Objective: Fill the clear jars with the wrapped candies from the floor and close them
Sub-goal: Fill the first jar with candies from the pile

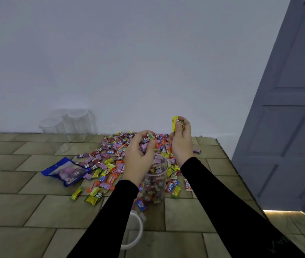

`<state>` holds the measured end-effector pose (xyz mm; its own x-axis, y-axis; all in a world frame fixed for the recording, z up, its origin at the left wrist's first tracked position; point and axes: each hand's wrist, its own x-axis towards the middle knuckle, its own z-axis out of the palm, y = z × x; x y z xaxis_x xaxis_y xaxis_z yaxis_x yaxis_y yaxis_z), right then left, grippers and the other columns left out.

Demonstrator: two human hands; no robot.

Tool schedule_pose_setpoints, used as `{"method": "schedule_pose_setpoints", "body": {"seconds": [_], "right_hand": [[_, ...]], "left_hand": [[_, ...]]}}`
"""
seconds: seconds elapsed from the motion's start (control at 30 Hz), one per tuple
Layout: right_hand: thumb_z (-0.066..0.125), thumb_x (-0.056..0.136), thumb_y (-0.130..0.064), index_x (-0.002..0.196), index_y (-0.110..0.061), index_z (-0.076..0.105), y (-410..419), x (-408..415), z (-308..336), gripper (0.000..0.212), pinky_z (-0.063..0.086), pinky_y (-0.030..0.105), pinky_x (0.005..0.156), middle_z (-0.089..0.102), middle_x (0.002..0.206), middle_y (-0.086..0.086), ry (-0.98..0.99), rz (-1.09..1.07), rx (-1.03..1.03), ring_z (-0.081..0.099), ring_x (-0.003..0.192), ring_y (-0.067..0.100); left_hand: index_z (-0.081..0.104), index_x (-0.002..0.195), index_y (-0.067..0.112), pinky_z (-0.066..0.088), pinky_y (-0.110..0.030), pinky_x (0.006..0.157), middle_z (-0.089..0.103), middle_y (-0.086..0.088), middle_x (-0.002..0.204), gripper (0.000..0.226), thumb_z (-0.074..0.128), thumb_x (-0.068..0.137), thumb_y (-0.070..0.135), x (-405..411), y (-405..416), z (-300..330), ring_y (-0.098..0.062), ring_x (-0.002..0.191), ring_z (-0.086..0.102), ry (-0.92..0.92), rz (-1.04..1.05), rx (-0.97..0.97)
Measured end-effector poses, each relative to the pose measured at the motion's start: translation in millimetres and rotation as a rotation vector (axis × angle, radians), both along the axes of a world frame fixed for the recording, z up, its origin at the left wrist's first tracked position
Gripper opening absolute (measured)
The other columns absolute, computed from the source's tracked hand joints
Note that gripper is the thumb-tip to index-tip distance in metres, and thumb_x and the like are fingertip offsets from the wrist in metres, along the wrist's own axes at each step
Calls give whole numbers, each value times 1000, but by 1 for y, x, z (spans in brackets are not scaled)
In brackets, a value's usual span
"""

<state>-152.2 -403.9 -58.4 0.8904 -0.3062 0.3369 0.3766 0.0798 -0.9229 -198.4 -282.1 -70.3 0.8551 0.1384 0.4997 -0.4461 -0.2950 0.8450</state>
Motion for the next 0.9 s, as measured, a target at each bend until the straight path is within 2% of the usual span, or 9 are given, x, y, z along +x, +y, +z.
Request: {"method": "schedule_pose_setpoints", "body": {"seconds": [0.1,0.2,0.3,0.4,0.43,0.53,0.6,0.73,0.9], "right_hand": [[31,105,-25,117,-22,42,2,-1,-6,16,30,27,49,38,66,0,-13,-48,-115,34,52,11],[31,105,-23,117,-21,41,7,-6,-8,16,29,23,47,37,67,0,-41,-69,-219,31,49,8],[31,105,-21,119,-18,40,14,-9,-12,17,30,14,47,42,78,-2,-65,-87,-313,34,48,3],[33,104,-24,116,-23,40,23,-9,-19,14,32,18,53,45,83,1,-46,-74,-366,36,57,10],[33,104,-25,116,-23,40,25,-8,-21,14,32,19,54,46,86,3,-40,-74,-374,36,60,12],[34,104,-24,118,-20,41,27,-9,-23,16,33,16,57,48,93,4,-47,-91,-379,38,63,12],[33,104,-25,116,-22,40,28,-10,-23,15,33,16,56,47,94,3,-47,-92,-375,38,62,12],[34,104,-25,119,-19,42,31,-9,-27,18,35,17,64,49,102,4,-49,-114,-402,43,75,12],[36,103,-22,121,-14,44,35,-9,-30,21,33,10,68,50,113,6,-71,-168,-443,46,92,16]], "left_hand": [[60,119,21,51,-45,69,64,-11,108,30,59,92,34,-2,5,-2,-39,78,55,30,17,31],[59,124,18,50,-45,68,62,-21,110,31,58,95,26,-5,9,-6,-46,89,53,60,-6,61],[58,121,20,43,-21,55,63,-16,106,26,58,95,22,-7,12,-10,-22,66,55,48,-19,27],[56,127,16,50,-41,81,62,-12,117,32,57,96,23,-7,14,-14,-36,95,57,85,-42,2],[55,128,14,49,-41,85,61,-12,119,33,57,96,23,-7,15,-15,-37,98,56,92,-55,9],[52,131,14,42,-12,75,58,6,117,36,56,97,22,-7,17,-16,-8,83,53,85,-69,6],[50,133,16,38,-2,74,54,19,111,37,56,97,22,-6,17,-17,-1,88,50,114,-80,-33],[52,128,15,42,-28,65,52,-3,86,33,54,98,26,-1,12,-21,-15,62,42,109,-95,-117],[52,118,23,39,-27,65,47,6,83,20,53,98,26,5,13,-28,-12,64,36,76,-120,-204]]}}
